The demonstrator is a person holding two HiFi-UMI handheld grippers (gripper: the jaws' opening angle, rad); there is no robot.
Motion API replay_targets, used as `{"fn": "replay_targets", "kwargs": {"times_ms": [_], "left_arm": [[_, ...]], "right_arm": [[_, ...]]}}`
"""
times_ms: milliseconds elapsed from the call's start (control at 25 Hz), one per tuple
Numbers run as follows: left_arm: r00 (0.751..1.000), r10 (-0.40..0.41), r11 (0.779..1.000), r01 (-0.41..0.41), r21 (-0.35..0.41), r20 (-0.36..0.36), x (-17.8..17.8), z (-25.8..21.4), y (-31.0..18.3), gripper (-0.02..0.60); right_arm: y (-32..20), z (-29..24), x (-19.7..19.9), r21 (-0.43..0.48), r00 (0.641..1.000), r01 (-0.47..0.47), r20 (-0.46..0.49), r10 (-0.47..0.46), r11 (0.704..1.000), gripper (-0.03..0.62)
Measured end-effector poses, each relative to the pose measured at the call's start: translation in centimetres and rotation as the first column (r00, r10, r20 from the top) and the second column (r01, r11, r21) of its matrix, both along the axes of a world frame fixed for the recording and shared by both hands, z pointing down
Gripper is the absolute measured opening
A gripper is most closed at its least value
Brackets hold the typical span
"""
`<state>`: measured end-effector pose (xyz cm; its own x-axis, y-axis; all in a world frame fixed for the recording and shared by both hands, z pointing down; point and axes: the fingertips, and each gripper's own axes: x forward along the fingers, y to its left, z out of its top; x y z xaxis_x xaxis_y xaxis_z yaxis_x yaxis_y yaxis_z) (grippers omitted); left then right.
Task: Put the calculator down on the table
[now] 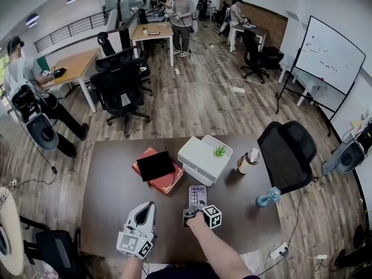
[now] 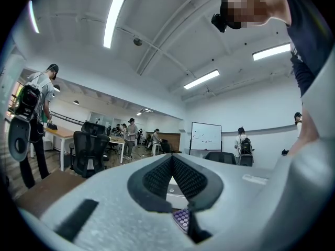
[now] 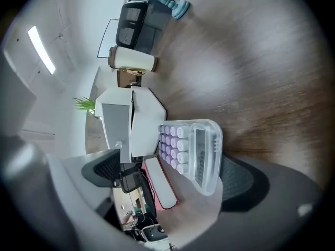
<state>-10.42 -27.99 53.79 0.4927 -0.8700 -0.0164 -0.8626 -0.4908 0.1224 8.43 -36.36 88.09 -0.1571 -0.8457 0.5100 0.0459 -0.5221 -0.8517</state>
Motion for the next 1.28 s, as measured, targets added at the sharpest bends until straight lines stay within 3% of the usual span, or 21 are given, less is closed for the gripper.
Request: {"fn": "replay_targets", "kwargs": {"times_ms": [280,800,1080,1280], "left_arm": [[1.000,-0.014,1.000,0.014,0.001,-0.001,-0.5,-0.1,0.0,-0.003],[1.000,-0.019,1.000,0.019,0.001,-0.005,-0.6,-0.1,0.4,-0.003],[1.000,-0.020,1.000,0.020,0.001,-0.014,-0.5,-0.1,0.5,-0.003],[1.000,-0.008,1.000,0.008,0.010,-0.014,-0.3,-0.2,0.6,-0.003]], "right_arm": [[1.0,0.2,0.0,-0.093,0.999,0.019,-0.030,-0.022,0.996,0.604],[1.5,-2.6,0.0,-0.035,1.000,-0.006,0.017,0.007,0.999,0.604],[0.2,-9.0,-0.7,0.155,0.998,0.026,0.051,-0.035,0.988,0.604],[-0.9,-15.1,-1.0,0.350,0.996,0.040,0.065,-0.067,0.936,0.603]]}}
